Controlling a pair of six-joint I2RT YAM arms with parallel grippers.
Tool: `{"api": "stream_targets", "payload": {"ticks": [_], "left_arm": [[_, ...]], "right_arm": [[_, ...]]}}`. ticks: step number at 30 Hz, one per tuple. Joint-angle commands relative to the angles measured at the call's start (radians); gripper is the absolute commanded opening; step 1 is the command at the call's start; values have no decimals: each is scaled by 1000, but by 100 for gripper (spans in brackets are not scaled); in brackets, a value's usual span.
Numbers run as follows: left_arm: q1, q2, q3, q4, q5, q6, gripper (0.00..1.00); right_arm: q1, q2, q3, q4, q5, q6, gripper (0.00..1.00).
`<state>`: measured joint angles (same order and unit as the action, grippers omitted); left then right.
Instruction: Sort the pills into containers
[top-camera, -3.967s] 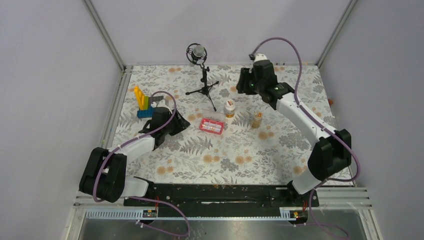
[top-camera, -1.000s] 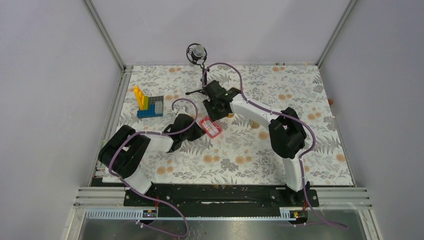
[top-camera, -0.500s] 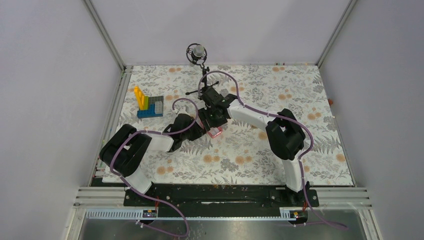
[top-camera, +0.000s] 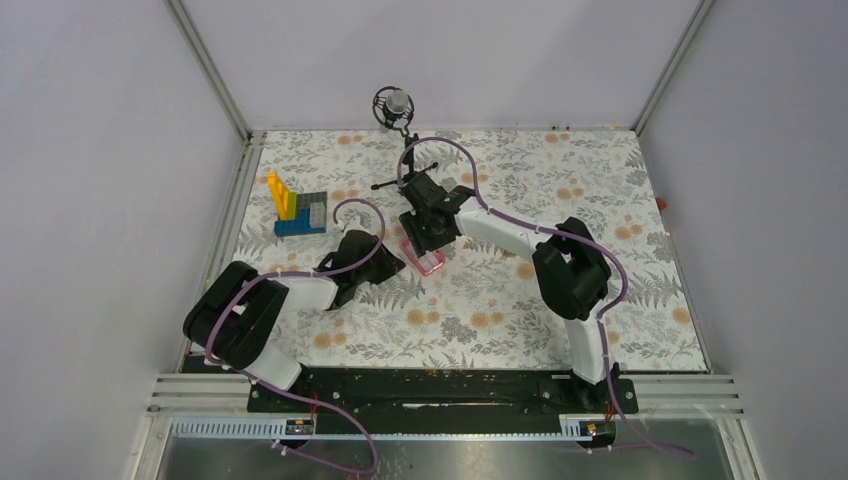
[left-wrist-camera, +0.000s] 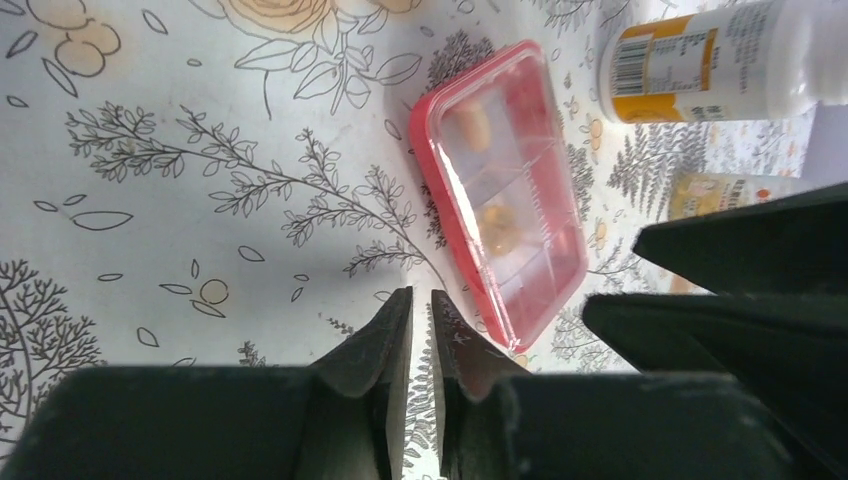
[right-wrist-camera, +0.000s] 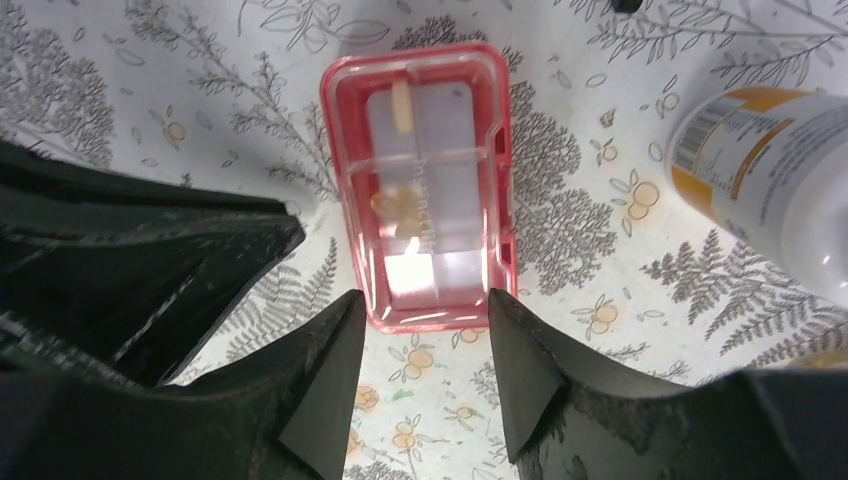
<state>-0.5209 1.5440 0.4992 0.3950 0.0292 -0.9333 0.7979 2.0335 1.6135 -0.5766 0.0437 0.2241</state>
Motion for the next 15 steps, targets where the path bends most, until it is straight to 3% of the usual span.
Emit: {"api": "stream_targets", "payload": {"ticks": [1, 15], "left_arm": [[13, -41, -8, 66, -13, -36, 14], [30, -33, -13, 94, -17, -53, 15]], "right_arm": [[-4, 57, 79, -28, 77, -47, 56], [-2, 121, 36, -45, 110, -48, 56]]}}
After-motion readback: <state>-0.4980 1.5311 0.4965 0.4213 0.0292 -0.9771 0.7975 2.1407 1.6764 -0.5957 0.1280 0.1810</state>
